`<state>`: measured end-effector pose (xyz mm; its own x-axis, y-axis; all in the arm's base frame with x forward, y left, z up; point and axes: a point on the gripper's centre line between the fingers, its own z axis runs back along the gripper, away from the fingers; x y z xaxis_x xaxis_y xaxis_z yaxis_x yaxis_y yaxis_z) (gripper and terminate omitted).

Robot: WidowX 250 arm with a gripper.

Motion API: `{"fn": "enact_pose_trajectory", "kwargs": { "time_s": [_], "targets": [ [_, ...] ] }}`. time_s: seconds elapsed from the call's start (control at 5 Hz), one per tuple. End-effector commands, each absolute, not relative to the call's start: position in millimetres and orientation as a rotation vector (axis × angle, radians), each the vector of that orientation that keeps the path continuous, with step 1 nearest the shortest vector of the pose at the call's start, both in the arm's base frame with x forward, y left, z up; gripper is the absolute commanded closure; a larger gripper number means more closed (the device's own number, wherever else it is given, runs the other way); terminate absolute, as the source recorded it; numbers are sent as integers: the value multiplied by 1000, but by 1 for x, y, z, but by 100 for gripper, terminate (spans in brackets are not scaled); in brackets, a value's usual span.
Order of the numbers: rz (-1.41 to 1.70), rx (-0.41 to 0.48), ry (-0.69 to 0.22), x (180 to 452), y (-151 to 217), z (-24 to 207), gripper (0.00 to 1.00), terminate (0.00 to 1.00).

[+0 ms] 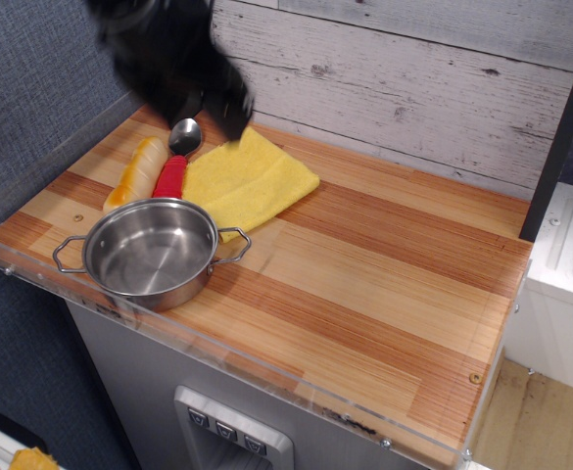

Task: Move the pot to the right of the towel

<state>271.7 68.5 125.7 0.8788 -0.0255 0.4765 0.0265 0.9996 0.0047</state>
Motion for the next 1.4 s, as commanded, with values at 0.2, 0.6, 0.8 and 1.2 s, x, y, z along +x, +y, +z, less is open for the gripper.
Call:
{"fn": "enact_pose_trajectory", "kwargs": {
  "time_s": [0.2,0.6,0.8,1.2],
  "targets": [
    [-69,-19,-361,256,66,95,0,0],
    [-45,33,-220,248,82,68,0,0],
    [-63,38,-169,250,80,54,0,0],
    [-172,136,13,260,65,11,0,0]
  ]
}}
